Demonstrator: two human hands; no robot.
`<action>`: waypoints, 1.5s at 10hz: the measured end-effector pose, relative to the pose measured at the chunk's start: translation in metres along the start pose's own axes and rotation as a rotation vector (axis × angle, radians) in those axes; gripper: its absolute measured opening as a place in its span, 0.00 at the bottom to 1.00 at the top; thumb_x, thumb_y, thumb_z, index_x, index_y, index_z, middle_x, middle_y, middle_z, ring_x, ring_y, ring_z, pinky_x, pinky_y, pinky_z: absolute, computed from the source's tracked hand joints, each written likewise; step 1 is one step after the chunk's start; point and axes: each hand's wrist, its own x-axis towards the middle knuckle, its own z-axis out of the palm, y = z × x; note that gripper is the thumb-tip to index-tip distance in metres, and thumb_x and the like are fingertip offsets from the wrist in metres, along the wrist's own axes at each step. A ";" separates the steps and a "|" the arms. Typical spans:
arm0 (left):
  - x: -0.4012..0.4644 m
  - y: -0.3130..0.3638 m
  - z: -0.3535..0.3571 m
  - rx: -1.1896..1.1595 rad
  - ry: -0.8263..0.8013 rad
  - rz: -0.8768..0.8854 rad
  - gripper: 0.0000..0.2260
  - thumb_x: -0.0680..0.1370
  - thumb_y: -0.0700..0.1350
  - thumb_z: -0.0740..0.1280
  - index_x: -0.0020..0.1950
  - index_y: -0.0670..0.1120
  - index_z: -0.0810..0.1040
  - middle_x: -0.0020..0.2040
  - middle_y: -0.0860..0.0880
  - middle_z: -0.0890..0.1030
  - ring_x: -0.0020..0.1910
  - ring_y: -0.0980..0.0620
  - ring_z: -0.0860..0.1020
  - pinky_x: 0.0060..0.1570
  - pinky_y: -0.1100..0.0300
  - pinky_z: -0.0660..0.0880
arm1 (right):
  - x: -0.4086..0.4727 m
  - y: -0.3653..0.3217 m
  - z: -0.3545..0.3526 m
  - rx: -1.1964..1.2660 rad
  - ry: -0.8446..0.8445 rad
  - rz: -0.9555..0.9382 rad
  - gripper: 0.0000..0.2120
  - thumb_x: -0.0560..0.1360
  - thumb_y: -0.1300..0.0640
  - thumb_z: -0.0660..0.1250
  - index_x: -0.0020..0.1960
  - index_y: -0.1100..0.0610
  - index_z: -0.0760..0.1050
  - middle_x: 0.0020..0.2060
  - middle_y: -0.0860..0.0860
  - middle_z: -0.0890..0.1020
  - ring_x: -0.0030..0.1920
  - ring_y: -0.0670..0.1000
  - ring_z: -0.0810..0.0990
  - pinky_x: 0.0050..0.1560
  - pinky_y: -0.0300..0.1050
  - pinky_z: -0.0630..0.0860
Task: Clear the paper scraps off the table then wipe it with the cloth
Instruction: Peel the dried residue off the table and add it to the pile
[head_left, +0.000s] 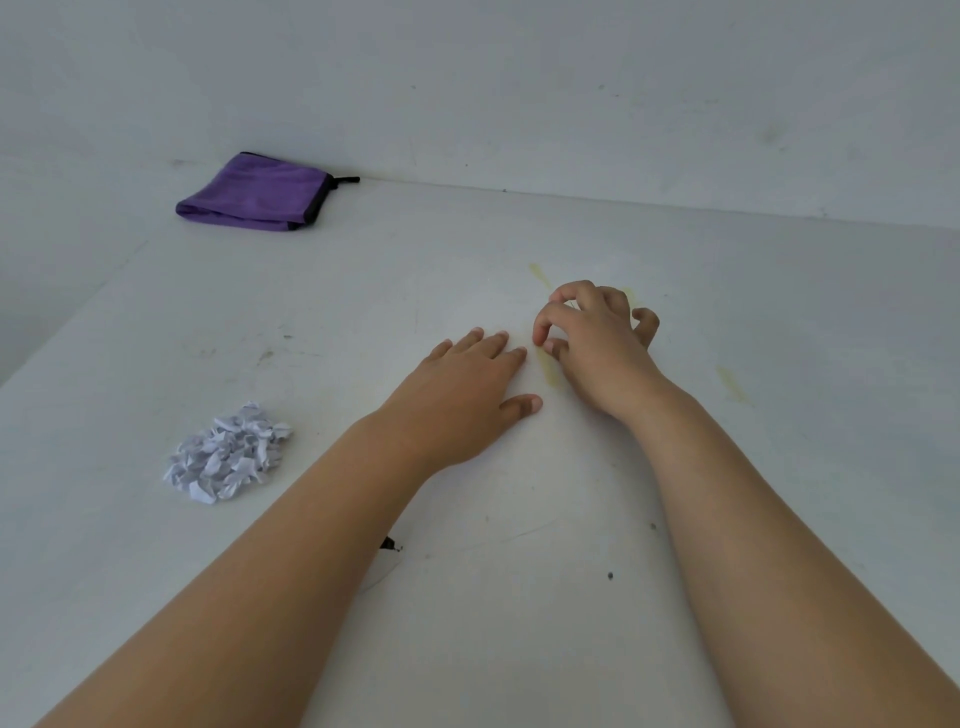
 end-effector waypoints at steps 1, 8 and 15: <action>0.000 0.000 0.000 0.000 0.000 -0.001 0.27 0.81 0.58 0.51 0.77 0.49 0.53 0.78 0.49 0.52 0.77 0.50 0.48 0.74 0.54 0.47 | -0.001 -0.001 -0.001 -0.022 0.008 -0.011 0.11 0.78 0.61 0.60 0.47 0.45 0.74 0.65 0.43 0.66 0.70 0.52 0.56 0.67 0.59 0.47; 0.000 0.000 0.001 -0.002 -0.016 -0.006 0.27 0.81 0.58 0.51 0.77 0.49 0.52 0.78 0.48 0.51 0.77 0.49 0.47 0.75 0.53 0.47 | -0.004 0.004 -0.004 0.048 -0.020 0.034 0.08 0.78 0.56 0.61 0.47 0.44 0.74 0.63 0.41 0.65 0.71 0.51 0.55 0.68 0.57 0.48; 0.001 -0.002 0.003 0.002 -0.014 -0.004 0.27 0.81 0.58 0.50 0.77 0.49 0.51 0.78 0.49 0.51 0.77 0.49 0.47 0.74 0.53 0.46 | -0.007 0.007 -0.002 0.036 0.093 0.016 0.05 0.76 0.55 0.65 0.48 0.45 0.75 0.62 0.42 0.68 0.72 0.50 0.56 0.67 0.58 0.46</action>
